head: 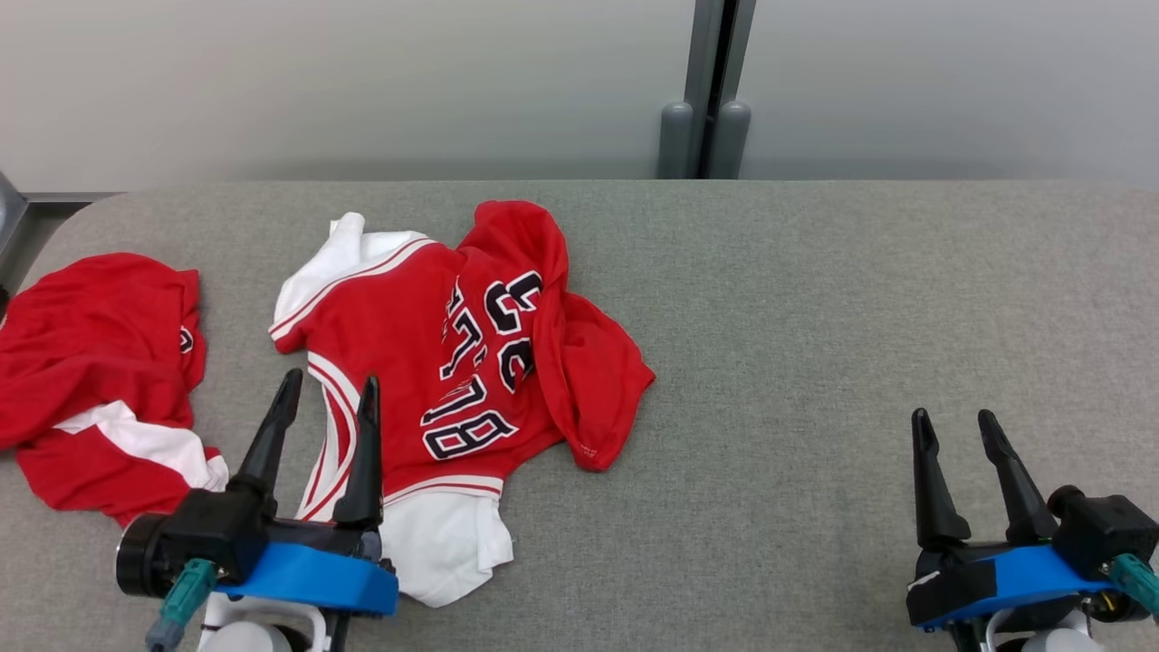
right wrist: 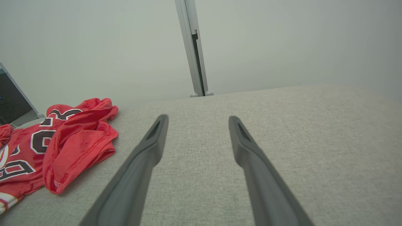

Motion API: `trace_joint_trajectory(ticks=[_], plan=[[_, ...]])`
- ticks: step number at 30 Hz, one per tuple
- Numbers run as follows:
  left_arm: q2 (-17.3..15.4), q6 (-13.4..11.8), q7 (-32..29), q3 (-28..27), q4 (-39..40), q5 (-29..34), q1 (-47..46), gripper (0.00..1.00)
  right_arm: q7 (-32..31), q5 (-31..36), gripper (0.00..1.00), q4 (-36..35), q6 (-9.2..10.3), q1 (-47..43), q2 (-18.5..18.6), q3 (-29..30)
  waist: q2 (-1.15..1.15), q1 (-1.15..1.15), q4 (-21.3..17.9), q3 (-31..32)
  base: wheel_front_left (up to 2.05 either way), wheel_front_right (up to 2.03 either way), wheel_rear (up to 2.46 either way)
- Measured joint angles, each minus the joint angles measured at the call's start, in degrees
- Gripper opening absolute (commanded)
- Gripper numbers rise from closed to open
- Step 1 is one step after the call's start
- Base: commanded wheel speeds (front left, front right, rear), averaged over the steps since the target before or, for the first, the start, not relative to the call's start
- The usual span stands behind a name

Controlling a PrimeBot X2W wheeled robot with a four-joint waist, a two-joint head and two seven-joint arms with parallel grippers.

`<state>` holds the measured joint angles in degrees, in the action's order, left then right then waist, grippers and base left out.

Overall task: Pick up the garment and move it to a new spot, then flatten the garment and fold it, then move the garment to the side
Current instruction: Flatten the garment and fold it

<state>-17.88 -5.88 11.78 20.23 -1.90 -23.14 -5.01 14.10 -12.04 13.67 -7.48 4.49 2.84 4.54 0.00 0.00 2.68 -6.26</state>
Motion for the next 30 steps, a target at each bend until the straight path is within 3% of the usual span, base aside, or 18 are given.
trace_joint_trajectory(ticks=[11, 19, 24, 30], plan=[[3.96, -0.54, 3.18, -6.09, -7.46, 1.79, -5.63, 1.00, -1.51, 1.23, 1.00, -1.58, 0.00, 1.24, 0.01, -2.33, 0.00, 0.00, -1.55, -2.55, 0.00, 0.00, 0.00], [6.83, 1.47, 3.22, -11.92, -10.46, 7.42, -5.89, 1.00, -2.20, 1.58, 1.00, -1.40, 0.00, 2.26, 0.01, -5.36, 0.00, 0.00, -1.42, -2.80, 0.00, 0.00, 0.00], [8.78, 3.52, 3.22, -13.95, -11.85, 9.78, -5.45, 1.00, -2.92, 2.60, 1.00, -0.81, 0.00, 3.33, 0.02, -9.88, 0.00, 0.00, -0.89, -2.39, 0.00, 0.00, 0.00], [10.31, 5.54, 3.21, -15.66, -12.18, 12.05, -5.79, 1.00, -4.68, 3.92, 1.00, 0.91, 0.00, 8.65, -0.01, -20.86, 0.00, 0.00, 0.57, -3.23, 0.00, 0.00, 0.00]])
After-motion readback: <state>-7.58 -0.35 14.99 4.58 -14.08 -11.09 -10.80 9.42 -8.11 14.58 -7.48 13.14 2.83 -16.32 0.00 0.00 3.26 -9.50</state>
